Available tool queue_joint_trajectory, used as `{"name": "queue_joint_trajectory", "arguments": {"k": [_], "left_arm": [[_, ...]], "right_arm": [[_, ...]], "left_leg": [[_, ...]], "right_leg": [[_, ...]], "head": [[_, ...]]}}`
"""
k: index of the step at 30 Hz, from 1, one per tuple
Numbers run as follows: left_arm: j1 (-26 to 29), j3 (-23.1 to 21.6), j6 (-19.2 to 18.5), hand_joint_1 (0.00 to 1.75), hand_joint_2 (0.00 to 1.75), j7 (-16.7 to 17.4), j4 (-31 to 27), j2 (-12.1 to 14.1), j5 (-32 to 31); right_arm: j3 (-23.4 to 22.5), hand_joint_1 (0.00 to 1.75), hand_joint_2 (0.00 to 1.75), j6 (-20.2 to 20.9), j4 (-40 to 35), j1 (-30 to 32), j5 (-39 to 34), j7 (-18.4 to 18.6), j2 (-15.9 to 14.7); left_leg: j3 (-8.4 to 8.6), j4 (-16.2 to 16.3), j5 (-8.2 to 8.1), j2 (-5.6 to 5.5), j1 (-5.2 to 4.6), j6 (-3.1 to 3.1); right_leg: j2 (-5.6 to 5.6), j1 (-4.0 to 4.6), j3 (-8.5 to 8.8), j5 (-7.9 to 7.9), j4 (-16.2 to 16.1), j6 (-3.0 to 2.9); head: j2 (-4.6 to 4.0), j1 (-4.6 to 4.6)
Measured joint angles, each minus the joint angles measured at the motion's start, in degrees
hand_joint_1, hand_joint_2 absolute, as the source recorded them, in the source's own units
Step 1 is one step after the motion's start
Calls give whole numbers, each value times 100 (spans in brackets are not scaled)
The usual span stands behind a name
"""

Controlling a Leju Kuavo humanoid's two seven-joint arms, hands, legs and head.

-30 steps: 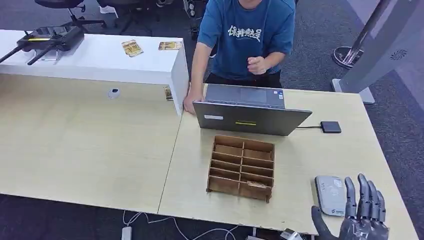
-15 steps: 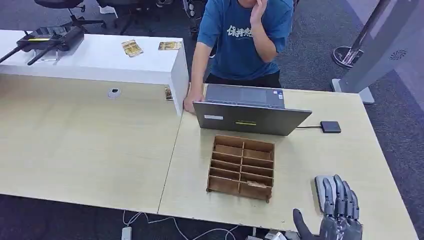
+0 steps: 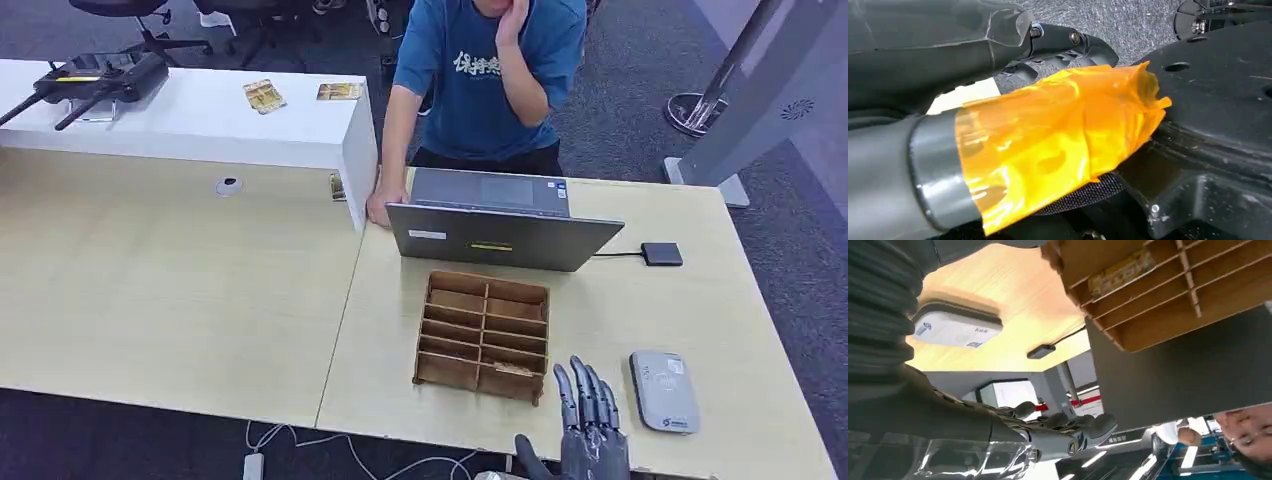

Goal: Pass the card to the sensor for recognition and then transmit it.

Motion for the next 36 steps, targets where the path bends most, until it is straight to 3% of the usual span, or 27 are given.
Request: {"name": "queue_joint_trajectory", "arguments": {"k": [11, 25, 36], "left_arm": [[-3, -2, -22, 0, 0, 44, 0, 13, 0], [-21, -28, -111, 0, 0, 44, 0, 81, -70], [-37, -66, -133, 0, 0, 50, 0, 116, -103]], "right_arm": [[352, 0, 175, 0, 374, -288, -87, -6, 0], [433, 0, 175, 48, 580, -845, 186, -693, 206], [389, 0, 175, 227, 787, -1088, 151, -763, 334]], "left_leg": [[0, 0, 0, 0, 0, 0], [2, 0, 1, 0, 1, -1], [1, 0, 1, 0, 1, -1]], "right_leg": [[0, 0, 1, 0, 0, 0], [0, 1, 1, 1, 1, -1], [0, 0, 1, 1, 1, -1]], "head": [[0, 0], [0, 0], [0, 0]]}}
